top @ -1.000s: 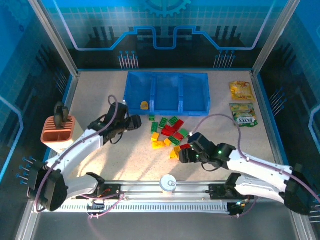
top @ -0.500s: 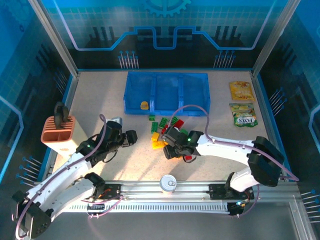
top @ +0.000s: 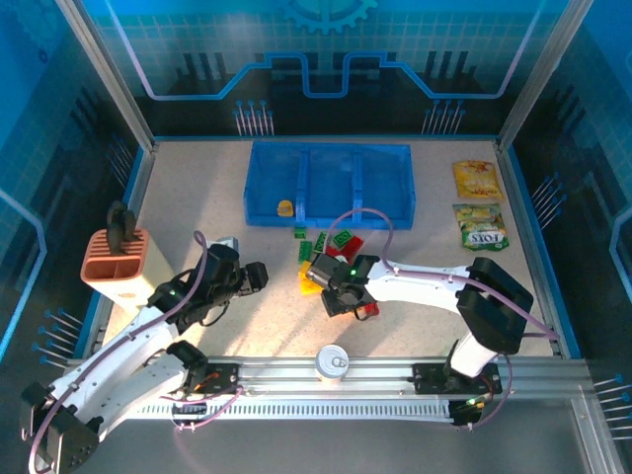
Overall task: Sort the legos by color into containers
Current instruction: Pick up the lego from the bottom-center of the table.
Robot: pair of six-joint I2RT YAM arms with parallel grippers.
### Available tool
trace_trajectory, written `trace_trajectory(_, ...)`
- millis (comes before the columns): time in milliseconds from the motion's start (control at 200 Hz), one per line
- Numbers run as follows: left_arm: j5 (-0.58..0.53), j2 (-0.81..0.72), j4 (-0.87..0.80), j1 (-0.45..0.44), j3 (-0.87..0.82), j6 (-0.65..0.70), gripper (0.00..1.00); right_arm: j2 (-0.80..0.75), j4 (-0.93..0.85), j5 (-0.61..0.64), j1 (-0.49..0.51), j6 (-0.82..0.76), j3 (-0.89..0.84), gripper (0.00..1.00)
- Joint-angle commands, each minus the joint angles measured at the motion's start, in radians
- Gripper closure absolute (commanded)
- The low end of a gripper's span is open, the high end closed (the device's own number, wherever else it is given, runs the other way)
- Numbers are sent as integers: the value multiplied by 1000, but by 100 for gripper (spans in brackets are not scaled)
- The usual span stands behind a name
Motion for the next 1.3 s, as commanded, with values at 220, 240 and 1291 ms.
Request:
trace_trajectory(220, -35, -31, -44, -8, -11, 3, 24, 83, -52, 12, 38, 14, 74, 47)
trace_trajectory(240, -35, -31, -45, -9, -11, 3, 24, 85, -55, 13, 40, 15, 76, 47)
trace_trajectory(1291, -45, -63, -65, -8, -47, 1, 24, 149, -108, 16, 17, -105, 363, 70)
